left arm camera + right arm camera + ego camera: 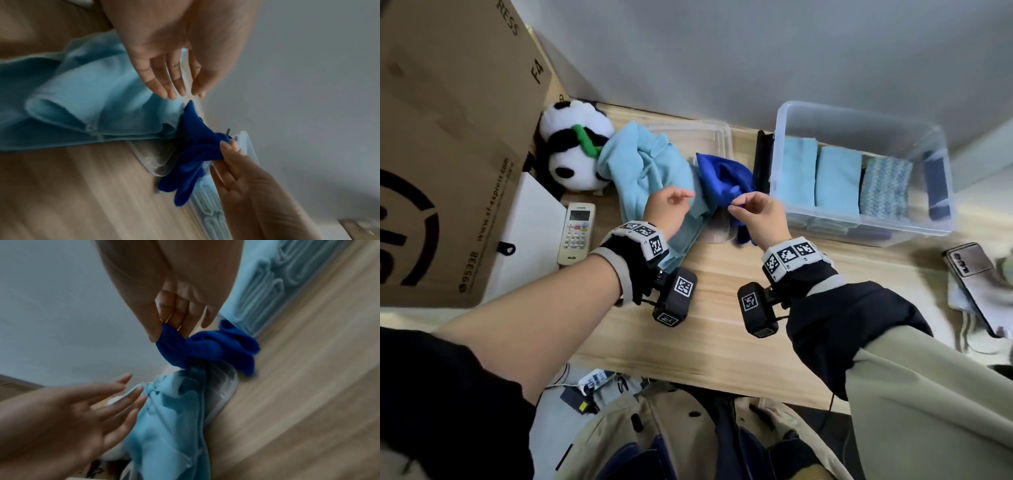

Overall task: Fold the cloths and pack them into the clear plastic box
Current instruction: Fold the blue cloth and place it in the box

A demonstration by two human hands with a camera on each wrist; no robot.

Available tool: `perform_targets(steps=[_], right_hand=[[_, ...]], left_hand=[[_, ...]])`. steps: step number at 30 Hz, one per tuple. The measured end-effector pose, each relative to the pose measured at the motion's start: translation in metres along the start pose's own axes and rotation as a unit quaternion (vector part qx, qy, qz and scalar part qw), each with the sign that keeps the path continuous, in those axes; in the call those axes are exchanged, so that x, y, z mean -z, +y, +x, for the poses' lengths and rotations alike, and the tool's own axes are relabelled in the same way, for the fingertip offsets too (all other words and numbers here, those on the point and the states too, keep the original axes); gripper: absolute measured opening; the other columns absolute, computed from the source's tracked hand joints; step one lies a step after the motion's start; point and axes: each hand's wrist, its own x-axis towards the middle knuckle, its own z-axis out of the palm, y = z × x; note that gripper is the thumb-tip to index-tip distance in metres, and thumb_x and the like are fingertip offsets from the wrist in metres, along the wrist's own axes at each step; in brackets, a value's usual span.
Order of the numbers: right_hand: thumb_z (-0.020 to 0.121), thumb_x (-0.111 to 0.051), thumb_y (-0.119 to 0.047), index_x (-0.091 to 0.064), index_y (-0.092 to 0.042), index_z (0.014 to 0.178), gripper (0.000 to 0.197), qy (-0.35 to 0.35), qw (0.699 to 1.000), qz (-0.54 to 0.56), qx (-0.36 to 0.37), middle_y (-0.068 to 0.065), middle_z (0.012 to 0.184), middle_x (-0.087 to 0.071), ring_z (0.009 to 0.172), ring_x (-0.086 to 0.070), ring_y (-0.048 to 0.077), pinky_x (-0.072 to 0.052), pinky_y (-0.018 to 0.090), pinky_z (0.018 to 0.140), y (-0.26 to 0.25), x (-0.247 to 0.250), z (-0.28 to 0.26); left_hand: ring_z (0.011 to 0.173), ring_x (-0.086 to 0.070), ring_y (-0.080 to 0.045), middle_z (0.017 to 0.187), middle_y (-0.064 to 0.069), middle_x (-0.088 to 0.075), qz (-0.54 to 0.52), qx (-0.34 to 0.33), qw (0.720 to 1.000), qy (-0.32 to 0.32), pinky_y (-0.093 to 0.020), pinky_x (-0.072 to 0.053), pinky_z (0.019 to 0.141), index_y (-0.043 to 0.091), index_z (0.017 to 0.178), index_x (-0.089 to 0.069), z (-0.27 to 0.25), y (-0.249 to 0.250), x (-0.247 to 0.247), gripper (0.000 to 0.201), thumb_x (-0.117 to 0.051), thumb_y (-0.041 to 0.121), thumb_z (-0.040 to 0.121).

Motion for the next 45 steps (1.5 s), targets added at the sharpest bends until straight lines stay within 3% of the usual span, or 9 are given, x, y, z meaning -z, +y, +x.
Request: perform_targets(steps=[6, 9, 14, 18, 24, 29, 34, 39, 45], right_hand=[[0.085, -0.055, 0.008, -0.054, -0.024, 0.084, 0.032, -0.034, 0.991, 0.044, 0.121, -0.007, 0.084, -0.058, 0.07, -0.056, -0.01, -0.046, 0.012, 0.077, -0.06, 0.03, -0.022], [0.08, -0.059, -0.003, -0.057, -0.022, 0.094, 0.023, -0.055, 0.986, 0.094, 0.127, -0.003, 0.091, -0.064, 0.083, -0.062, 0.003, -0.049, 0.02, 0.085, -0.082, 0.056, -0.037], [0.078, -0.06, -0.009, -0.061, -0.021, 0.103, 0.027, -0.078, 0.98, 0.157, 0.099, -0.005, 0.088, -0.071, 0.083, -0.065, 0.01, -0.051, 0.024, 0.082, -0.092, 0.1, -0.071], [0.085, -0.057, -0.004, -0.057, -0.008, 0.118, 0.033, -0.105, 0.978, 0.158, 0.087, 0.018, 0.107, -0.065, 0.098, -0.063, 0.025, -0.051, 0.033, 0.09, -0.082, 0.126, -0.099], [0.06, -0.075, -0.025, -0.062, -0.017, 0.108, 0.05, -0.039, 0.981, 0.181, 0.061, 0.011, 0.09, -0.06, 0.081, -0.063, 0.015, -0.052, 0.021, 0.078, -0.066, 0.155, -0.123], [0.079, -0.068, -0.004, -0.057, -0.013, 0.119, 0.042, -0.105, 0.993, 0.038, -0.043, 0.01, 0.108, -0.066, 0.094, -0.064, 0.015, -0.054, 0.032, 0.084, -0.032, 0.166, -0.137], [0.083, -0.069, -0.016, -0.059, -0.021, 0.08, 0.011, -0.155, 0.962, -0.185, -0.13, -0.006, 0.076, -0.06, 0.076, -0.055, 0.011, -0.043, 0.021, 0.065, 0.025, 0.164, -0.139], [0.086, -0.064, -0.035, -0.064, -0.017, 0.077, 0.021, -0.08, 0.948, -0.233, -0.202, -0.008, 0.061, -0.059, 0.062, -0.049, 0.008, -0.035, 0.02, 0.06, 0.067, 0.178, -0.143], [0.086, -0.064, -0.026, -0.065, 0.002, 0.08, 0.028, 0.123, 0.988, -0.01, -0.09, 0.006, 0.069, -0.054, 0.075, -0.048, 0.02, -0.041, 0.037, 0.075, 0.051, 0.21, -0.134]], left_hand=[[0.085, -0.058, -0.003, 0.099, -0.008, -0.061, -0.046, -0.147, 0.979, -0.131, -0.015, -0.044, 0.085, 0.002, 0.111, -0.061, -0.02, 0.073, -0.014, 0.024, -0.048, 0.0, 0.091], [0.079, -0.061, 0.002, 0.096, 0.001, -0.062, -0.037, -0.123, 0.955, -0.267, -0.009, -0.044, 0.073, 0.011, 0.116, -0.059, -0.04, 0.105, -0.02, 0.025, -0.047, 0.021, 0.096], [0.106, -0.054, -0.002, 0.116, 0.012, -0.06, 0.018, -0.118, 0.906, -0.406, -0.025, -0.039, 0.088, 0.034, 0.122, -0.048, -0.061, 0.119, -0.037, 0.051, -0.07, 0.036, 0.076], [0.105, -0.056, -0.01, 0.112, 0.006, -0.062, 0.009, -0.126, 0.876, -0.466, -0.031, -0.041, 0.09, 0.036, 0.121, -0.051, -0.079, 0.125, -0.056, 0.054, -0.071, 0.032, 0.071], [0.075, -0.064, -0.004, 0.084, 0.0, -0.069, 0.036, -0.151, 0.892, -0.425, -0.015, -0.05, 0.07, 0.015, 0.093, -0.068, -0.097, 0.119, -0.075, 0.012, -0.068, 0.021, 0.083], [0.073, -0.061, -0.011, 0.075, 0.002, -0.068, -0.035, -0.12, 0.914, -0.386, -0.021, -0.049, 0.071, 0.015, 0.081, -0.067, -0.105, 0.104, -0.084, 0.004, -0.065, 0.015, 0.085], [0.082, -0.058, -0.017, 0.084, -0.005, -0.065, -0.102, -0.073, 0.94, -0.318, -0.029, -0.046, 0.078, 0.015, 0.083, -0.065, -0.112, 0.085, -0.093, 0.003, -0.064, 0.013, 0.085], [0.086, -0.059, -0.015, 0.085, 0.002, -0.065, -0.165, -0.029, 0.963, -0.21, -0.03, -0.047, 0.088, 0.019, 0.085, -0.062, -0.104, 0.075, -0.085, 0.007, -0.061, 0.013, 0.088], [0.09, -0.061, -0.018, 0.088, -0.001, -0.066, -0.186, -0.027, 0.974, -0.125, -0.027, -0.05, 0.083, 0.017, 0.087, -0.063, -0.088, 0.068, -0.069, 0.002, -0.063, 0.015, 0.087]])
